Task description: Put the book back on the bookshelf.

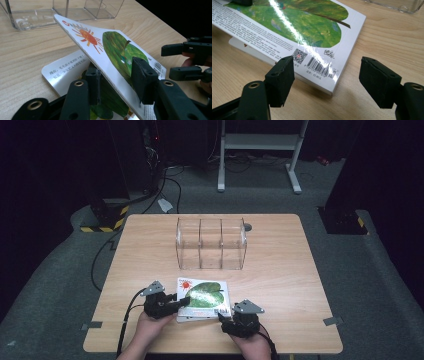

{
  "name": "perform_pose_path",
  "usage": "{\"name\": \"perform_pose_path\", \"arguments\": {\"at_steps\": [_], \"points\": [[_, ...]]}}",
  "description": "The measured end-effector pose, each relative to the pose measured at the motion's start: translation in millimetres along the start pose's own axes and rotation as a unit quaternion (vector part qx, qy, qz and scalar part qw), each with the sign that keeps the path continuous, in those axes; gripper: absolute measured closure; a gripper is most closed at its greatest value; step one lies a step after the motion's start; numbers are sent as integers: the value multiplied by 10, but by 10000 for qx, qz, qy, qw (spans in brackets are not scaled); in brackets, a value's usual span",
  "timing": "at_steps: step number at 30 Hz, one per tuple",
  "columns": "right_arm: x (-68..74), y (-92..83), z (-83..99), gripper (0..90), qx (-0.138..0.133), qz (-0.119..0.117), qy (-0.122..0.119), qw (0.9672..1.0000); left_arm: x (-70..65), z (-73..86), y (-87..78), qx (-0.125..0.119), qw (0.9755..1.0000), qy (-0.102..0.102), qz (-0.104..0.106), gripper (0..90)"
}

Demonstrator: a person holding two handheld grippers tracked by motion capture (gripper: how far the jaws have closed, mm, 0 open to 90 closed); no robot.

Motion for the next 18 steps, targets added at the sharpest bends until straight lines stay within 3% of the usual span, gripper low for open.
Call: {"name": "perform_pose_path", "arguments": {"at_steps": [6, 7, 15, 18], "points": [[-9, -12, -43, 298, -44, -40, 161, 9999, -28, -23, -19, -65, 9998, 212, 2, 626], [-21, -7, -60, 299, -89, -42, 32, 9999, -33, -24, -21, -74, 9997, 226, 5, 627], [-35, 3, -194, 301, -95, -75, -62, 9999, -68, -37, -37, -168, 9986, 492, 7, 627], [-55, 2, -223, 300, -212, -117, 30, 9997, -99, -36, -51, -246, 9977, 639, 16, 627]]}}
Point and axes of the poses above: each handheld gripper's, and its own axes: y roughly forward along the jaws, z roughly out of its underside, x roughly to its left, the point moved 5 cm from there along y, roughly forward along the jaws, and after that the axes turned 2 degrees about x, right-handed, at the moved point
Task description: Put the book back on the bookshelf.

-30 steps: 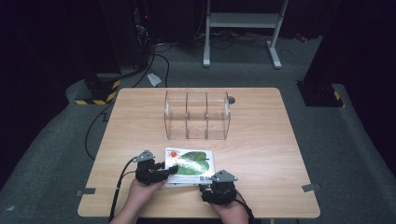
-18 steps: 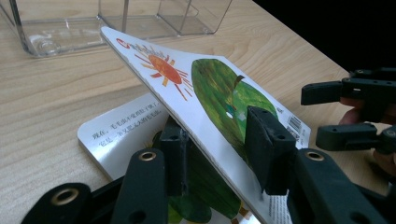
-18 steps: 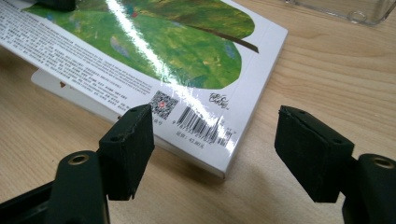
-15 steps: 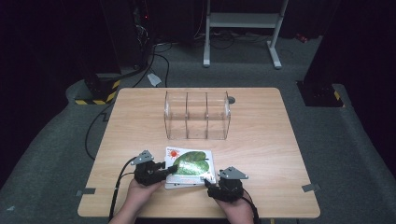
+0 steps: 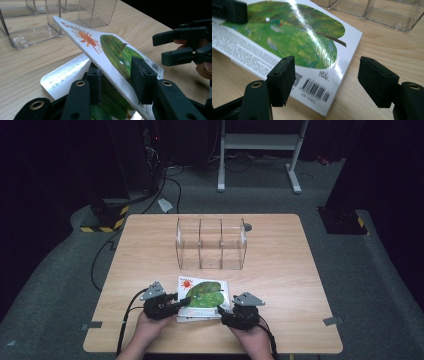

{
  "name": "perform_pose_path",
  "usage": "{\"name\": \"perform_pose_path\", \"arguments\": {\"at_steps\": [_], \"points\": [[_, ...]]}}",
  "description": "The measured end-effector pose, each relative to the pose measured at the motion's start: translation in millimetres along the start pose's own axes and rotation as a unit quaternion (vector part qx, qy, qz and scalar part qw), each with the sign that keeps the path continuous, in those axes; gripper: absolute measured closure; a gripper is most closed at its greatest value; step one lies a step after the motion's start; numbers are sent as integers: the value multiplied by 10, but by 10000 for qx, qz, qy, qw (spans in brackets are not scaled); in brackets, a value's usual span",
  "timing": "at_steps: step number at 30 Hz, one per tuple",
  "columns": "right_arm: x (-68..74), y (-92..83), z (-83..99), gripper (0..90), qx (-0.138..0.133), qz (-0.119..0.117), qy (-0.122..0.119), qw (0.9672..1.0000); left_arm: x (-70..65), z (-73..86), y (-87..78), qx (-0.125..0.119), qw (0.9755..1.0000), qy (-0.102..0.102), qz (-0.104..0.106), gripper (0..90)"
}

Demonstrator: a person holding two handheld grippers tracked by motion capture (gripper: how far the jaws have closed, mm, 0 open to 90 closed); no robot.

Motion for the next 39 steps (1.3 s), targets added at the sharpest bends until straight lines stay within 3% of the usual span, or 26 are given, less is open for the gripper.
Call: {"name": "perform_pose_path", "arguments": {"at_steps": [3, 5, 11, 14, 18, 26, 39], "points": [[-11, 19, 35, 298, -104, -30, 85, 9999, -29, -3, -21, -57, 9998, 164, 12, 629], [-19, 41, 58, 292, -22, -53, -1, 10000, -42, -6, -27, -95, 9997, 206, 13, 629], [-68, 71, 91, 283, 12, -149, 162, 9998, -69, -14, -37, -160, 9994, 322, -3, 630], [-101, 99, 99, 277, 43, -268, 360, 9990, -102, -23, -53, -198, 9987, 465, -17, 630], [-122, 112, 103, 268, 71, -379, 499, 9980, -152, -35, -77, -262, 9968, 761, -35, 633], [-168, 146, 117, 237, 92, -792, 830, 9934, -197, -11, -109, -383, 9935, 1074, -20, 636], [-133, 205, 87, 176, 97, -1127, 898, 9895, -236, 10, -143, -474, 9879, 1475, -18, 638]]}}
Point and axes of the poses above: each handheld gripper's, and its own axes: y roughly forward along the jaws, z roughly out of its underside, x roughly to its left, the point moved 5 cm from there along y, roughly forward along the jaws, and after that the axes turned 2 degrees about x, right-handed, at the moved point
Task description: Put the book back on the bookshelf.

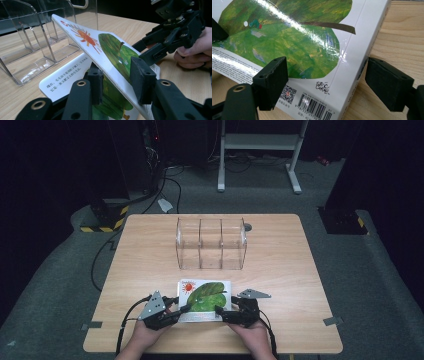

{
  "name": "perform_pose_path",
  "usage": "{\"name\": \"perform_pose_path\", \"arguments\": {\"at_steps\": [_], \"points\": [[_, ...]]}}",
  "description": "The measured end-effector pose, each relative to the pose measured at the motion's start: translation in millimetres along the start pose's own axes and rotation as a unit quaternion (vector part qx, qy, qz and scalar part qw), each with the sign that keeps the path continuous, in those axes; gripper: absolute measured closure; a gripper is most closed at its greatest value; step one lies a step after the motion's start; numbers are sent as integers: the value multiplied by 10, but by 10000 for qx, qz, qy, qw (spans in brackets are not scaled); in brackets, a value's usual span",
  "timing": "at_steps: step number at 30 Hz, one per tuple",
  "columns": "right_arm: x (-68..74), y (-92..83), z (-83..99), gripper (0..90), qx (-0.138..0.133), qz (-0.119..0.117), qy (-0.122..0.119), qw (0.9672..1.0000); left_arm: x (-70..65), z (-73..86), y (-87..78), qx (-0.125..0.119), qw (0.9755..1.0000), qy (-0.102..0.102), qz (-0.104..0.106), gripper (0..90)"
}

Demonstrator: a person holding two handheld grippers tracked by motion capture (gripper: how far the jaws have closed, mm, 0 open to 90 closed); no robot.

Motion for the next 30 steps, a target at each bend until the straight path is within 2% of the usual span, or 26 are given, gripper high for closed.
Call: {"name": "perform_pose_path", "arguments": {"at_steps": [4, 11, 21, 25, 30], "points": [[-9, 30, 2, 151, 51, -196, 161, 9997, -13, 2, -10, -12, 9999, 135, 8, 640], [11, 51, -10, 146, 13, -223, 98, 9997, -20, 8, -17, -22, 9998, 210, 21, 640], [9, 59, -15, 147, 18, -353, 136, 9993, -33, 6, -27, -40, 9995, 306, 39, 640], [24, 45, -21, 157, 21, -275, 83, 9996, -24, 12, -24, -3, 9996, 274, 58, 642], [12, 12, -28, 216, -58, -151, 14, 9999, 9, 27, -10, 104, 9999, 94, 22, 643]]}}
Point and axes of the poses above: each handheld gripper's, and its own axes: y roughly forward along the jaws, z roughly out of its underside, x roughly to its left, the point moved 5 cm from there along y, roughly forward along the jaws, and after that the axes turned 2 degrees about x, right-handed, at the moved point
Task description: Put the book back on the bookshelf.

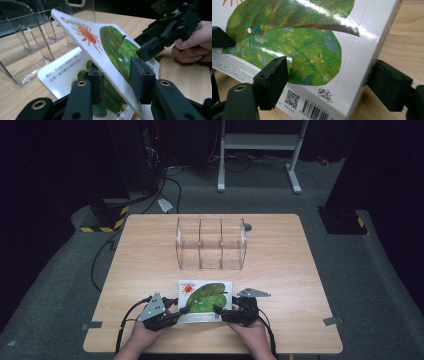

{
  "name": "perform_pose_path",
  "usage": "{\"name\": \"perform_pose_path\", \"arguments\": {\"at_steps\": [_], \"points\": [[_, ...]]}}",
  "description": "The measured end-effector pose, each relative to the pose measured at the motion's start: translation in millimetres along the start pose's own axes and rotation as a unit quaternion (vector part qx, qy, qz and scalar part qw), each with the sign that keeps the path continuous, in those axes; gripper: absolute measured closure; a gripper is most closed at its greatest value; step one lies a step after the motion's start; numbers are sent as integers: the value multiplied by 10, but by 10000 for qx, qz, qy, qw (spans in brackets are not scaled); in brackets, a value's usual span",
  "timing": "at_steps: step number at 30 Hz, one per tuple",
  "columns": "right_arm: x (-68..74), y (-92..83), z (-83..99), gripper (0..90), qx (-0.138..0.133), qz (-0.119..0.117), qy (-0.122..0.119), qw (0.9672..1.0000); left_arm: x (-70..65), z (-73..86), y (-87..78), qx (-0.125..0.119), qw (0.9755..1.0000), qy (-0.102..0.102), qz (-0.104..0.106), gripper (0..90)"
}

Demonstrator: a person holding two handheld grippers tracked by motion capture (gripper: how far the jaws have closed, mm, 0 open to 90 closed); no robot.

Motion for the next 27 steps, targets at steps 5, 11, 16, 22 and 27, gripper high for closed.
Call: {"name": "perform_pose_path", "arguments": {"at_steps": [5, 11, 16, 22, 27], "points": [[4, -49, -17, 285, -185, 155, -104, 9997, 23, 8, 2, 63, 9999, -70, -81, 645], [15, -71, -19, 312, -245, 245, -126, 9993, 33, 12, 10, 97, 9997, -137, -158, 644], [22, -112, -38, 350, -420, 336, -211, 9983, 48, 32, 23, 192, 9993, -162, -278, 643], [35, -171, -63, 387, -649, 432, -347, 9964, 73, 79, 74, 356, 9982, -188, -445, 644], [57, -231, -65, 395, -733, 595, -570, 9939, 122, 127, 173, 466, 9967, -282, -595, 641]]}}
Point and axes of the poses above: each handheld gripper's, and its own axes: y roughly forward along the jaws, z roughly out of its underside, x roughly to its left, the point moved 5 cm from there along y, roughly forward along the jaws, and after that the axes turned 2 degrees about x, right-handed, at the moved point
